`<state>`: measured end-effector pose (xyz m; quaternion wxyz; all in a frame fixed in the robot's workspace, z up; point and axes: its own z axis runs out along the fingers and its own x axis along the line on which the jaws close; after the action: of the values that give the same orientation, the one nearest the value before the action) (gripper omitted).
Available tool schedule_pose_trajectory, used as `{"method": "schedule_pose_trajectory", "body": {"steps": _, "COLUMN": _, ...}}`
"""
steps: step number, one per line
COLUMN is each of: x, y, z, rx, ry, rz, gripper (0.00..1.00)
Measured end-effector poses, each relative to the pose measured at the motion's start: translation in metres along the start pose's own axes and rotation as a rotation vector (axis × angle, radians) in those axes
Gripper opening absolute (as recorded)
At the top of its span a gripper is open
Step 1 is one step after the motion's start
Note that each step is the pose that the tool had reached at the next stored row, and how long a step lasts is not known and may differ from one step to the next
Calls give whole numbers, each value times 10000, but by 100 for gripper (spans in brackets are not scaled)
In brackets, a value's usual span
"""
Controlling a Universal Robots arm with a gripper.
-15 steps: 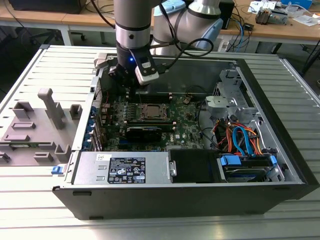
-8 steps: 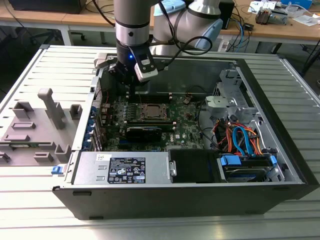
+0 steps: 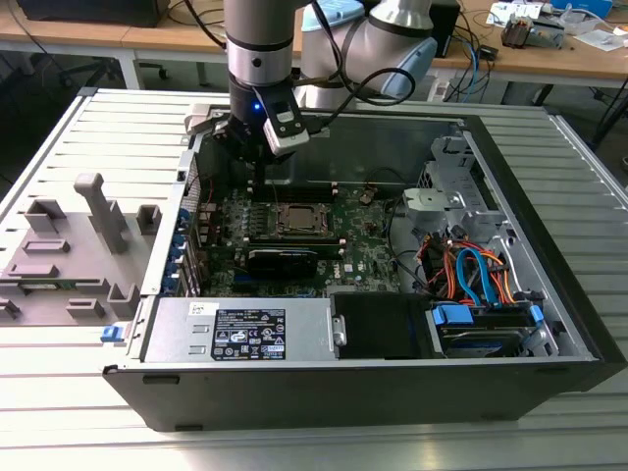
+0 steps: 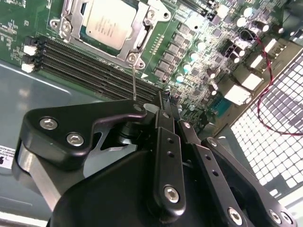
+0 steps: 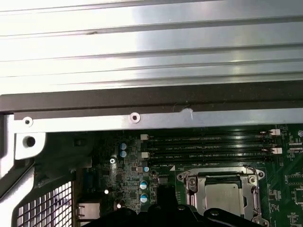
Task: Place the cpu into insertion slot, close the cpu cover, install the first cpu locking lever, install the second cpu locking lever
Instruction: 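Install the first cpu locking lever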
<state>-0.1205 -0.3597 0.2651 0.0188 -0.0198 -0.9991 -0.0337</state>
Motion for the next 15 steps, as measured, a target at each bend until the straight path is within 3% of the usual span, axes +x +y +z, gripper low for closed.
{"method": "schedule_pose_trajectory", "body": {"steps": 15, "x": -12, "y": 191, "z": 55, "rx": 7, "ry": 10, "rz": -110, "gripper": 11}}
